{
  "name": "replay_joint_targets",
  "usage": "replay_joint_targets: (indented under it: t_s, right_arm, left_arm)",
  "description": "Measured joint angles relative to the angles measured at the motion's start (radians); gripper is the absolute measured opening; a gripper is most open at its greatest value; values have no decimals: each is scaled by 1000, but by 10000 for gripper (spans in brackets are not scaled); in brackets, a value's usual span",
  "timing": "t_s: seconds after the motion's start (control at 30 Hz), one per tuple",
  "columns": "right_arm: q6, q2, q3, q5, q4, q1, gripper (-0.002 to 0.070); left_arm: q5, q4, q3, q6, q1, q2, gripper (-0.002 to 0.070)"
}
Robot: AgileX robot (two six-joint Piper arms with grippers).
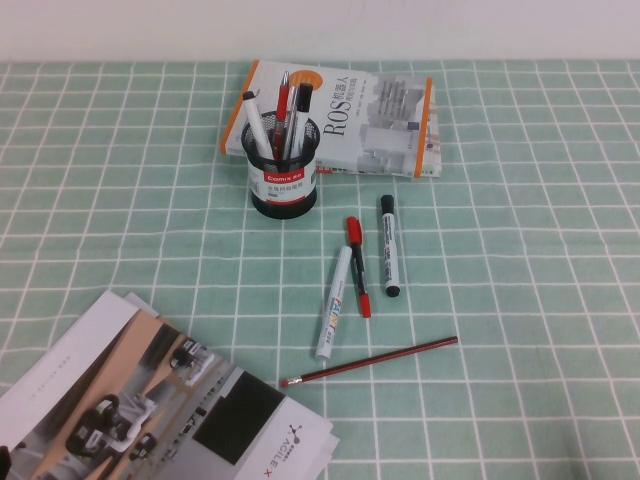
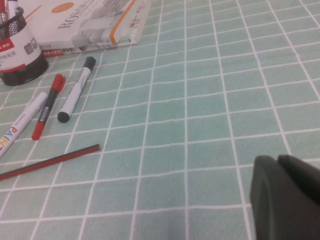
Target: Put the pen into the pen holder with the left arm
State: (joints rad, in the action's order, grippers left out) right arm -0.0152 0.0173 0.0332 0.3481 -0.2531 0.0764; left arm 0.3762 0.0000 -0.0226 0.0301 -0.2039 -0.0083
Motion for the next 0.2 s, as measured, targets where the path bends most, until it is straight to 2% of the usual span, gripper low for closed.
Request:
replay_joint_targets:
  t_s: [0.2]
  right_arm:
    - [0,0,0,0,0,0,-20]
  left_arm:
    - [0,0,0,0,43,0,0]
